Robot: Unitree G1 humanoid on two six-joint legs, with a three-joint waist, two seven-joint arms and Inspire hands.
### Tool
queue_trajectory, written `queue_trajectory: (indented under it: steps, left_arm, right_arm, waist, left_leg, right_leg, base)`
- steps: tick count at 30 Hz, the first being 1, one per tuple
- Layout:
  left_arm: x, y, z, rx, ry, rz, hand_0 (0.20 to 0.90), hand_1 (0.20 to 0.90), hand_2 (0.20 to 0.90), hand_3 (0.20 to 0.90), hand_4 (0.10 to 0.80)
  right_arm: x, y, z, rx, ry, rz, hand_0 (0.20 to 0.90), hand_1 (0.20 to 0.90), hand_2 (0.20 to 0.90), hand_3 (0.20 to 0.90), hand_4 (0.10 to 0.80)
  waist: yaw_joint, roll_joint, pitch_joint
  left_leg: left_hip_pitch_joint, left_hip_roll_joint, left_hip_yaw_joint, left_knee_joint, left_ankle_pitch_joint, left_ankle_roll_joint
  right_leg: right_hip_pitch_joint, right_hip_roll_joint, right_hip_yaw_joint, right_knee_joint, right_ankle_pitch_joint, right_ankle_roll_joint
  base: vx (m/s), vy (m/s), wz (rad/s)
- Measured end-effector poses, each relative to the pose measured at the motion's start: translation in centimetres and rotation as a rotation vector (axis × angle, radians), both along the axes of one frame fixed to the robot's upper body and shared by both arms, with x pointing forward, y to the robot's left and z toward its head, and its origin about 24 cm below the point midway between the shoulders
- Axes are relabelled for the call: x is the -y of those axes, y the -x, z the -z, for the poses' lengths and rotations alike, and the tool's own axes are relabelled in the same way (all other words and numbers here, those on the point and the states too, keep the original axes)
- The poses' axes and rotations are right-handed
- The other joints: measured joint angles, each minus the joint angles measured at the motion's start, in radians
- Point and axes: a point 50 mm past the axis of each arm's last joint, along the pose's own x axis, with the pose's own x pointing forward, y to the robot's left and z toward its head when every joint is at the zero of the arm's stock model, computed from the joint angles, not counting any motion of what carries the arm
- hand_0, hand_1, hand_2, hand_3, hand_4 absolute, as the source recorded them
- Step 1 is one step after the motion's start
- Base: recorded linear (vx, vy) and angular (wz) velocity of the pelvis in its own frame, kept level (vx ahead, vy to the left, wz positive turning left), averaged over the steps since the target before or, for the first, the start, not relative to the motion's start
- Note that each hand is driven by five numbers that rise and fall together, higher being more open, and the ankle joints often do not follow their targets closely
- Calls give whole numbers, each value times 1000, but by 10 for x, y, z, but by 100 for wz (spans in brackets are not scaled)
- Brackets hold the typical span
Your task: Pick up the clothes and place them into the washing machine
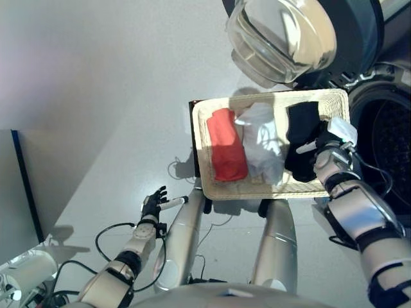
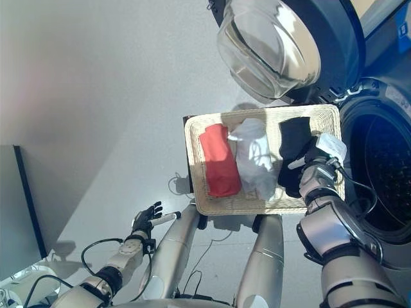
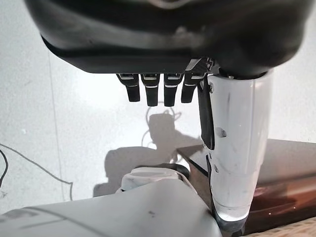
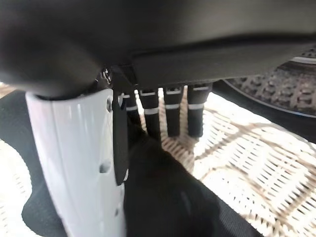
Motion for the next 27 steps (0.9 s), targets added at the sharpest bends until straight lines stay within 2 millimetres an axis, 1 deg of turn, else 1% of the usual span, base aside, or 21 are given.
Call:
queue_trajectory:
  steps: [1,2,7,8,10,14,15,16,19,22,24,25,27]
  left_arm:
    - [0,-1,-1,4,2,-1,900,900,900,900,800]
    - [0,-1,-1,5,4,-2,900,900,900,900,800]
    - [0,-1,-1,4,11,-10,900,900,900,900,800]
    - [0,-1,-1,4,11,-10,900,900,900,900,800]
    - [0,-1,-1,2,10,-11,900,900,900,900,800]
    - [-1,0,0,-3,7,-14,900,900,900,900,800]
    - [-1,0,1,-5,7,-13,900,900,900,900,800]
    - [0,1,1,-9,6,-12,900,900,900,900,800]
    - [1,2,2,-15,8,-12,900,900,900,900,800]
    - [0,3,3,-17,4,-15,900,900,900,900,800]
    - [0,5,4,-20,2,-20,900,900,900,900,800]
    - [0,5,4,-20,1,-19,900,900,900,900,800]
    - [-1,5,4,-21,-3,-25,900,900,900,900,800]
  right_arm:
    - [0,-2,-6,15,7,0,384,384,384,384,431]
    - [0,-4,-9,20,10,-3,362,362,362,362,416]
    - [-6,-7,-8,17,4,-24,345,345,345,345,404]
    - [-8,-8,-7,17,1,-29,313,313,313,313,380]
    - [-11,-9,-6,15,-2,-37,200,200,200,200,300]
    - [-15,-10,-6,12,5,-56,200,200,200,200,300]
    - [-15,-10,-6,11,5,-58,200,200,200,200,300]
    - [-16,-10,-5,7,1,-59,200,200,200,200,300]
    - [-18,-8,3,-17,-19,-67,200,200,200,200,300]
    - [-21,-8,7,34,-131,-42,200,200,200,200,300]
    - [-24,-10,4,159,-317,-9,200,200,200,200,300]
    - [-25,-11,3,184,-350,-2,200,200,200,200,300]
    - [-27,-9,7,285,-523,39,200,200,200,200,300]
  waist:
    - [0,0,0]
    - [1,0,0]
    - [5,0,1]
    - [6,0,1]
    - [8,0,1]
    - [9,0,1]
    - [10,0,1]
    - [14,1,1]
    - [19,2,2]
    - [19,2,2]
    - [18,2,2]
    - [13,2,2]
    - [1,-4,6]
  left_leg:
    - [-11,1,0,2,1,-1]
    - [-16,0,0,0,4,-3]
    - [-16,0,-1,-6,6,-4]
    - [-15,1,-1,-8,6,-4]
    - [-11,1,-1,-13,9,-1]
    - [-3,2,1,-25,14,-2]
    - [8,5,4,-39,19,-2]
    - [22,1,9,-54,27,0]
    - [77,4,15,-96,39,2]
    - [123,3,16,-133,51,2]
    - [133,2,19,-143,56,5]
    - [134,3,22,-143,57,7]
    - [148,3,29,-146,56,11]
  right_leg:
    - [-11,-1,0,2,0,0]
    - [-18,-2,0,1,0,0]
    - [-20,-2,0,-1,0,0]
    - [-20,-2,0,-1,0,0]
    - [-18,-2,1,-2,2,2]
    - [-13,-1,1,-13,5,6]
    - [-6,0,-2,-21,16,2]
    - [6,1,0,-36,26,2]
    - [54,0,3,-71,31,4]
    - [94,0,4,-99,34,8]
    - [110,4,4,-125,50,7]
    - [114,4,5,-132,59,12]
    - [131,5,12,-152,71,17]
  base:
    - [2,7,3]
    - [0,0,0]
    - [0,0,0]
    - [0,0,0]
    - [0,0,0]
    - [8,9,-2]
    - [-67,27,-9]
    - [-68,30,-12]
    - [34,-4,-5]
    - [27,9,0]
    - [13,9,-7]
    - [15,7,-7]
    - [11,2,-10]
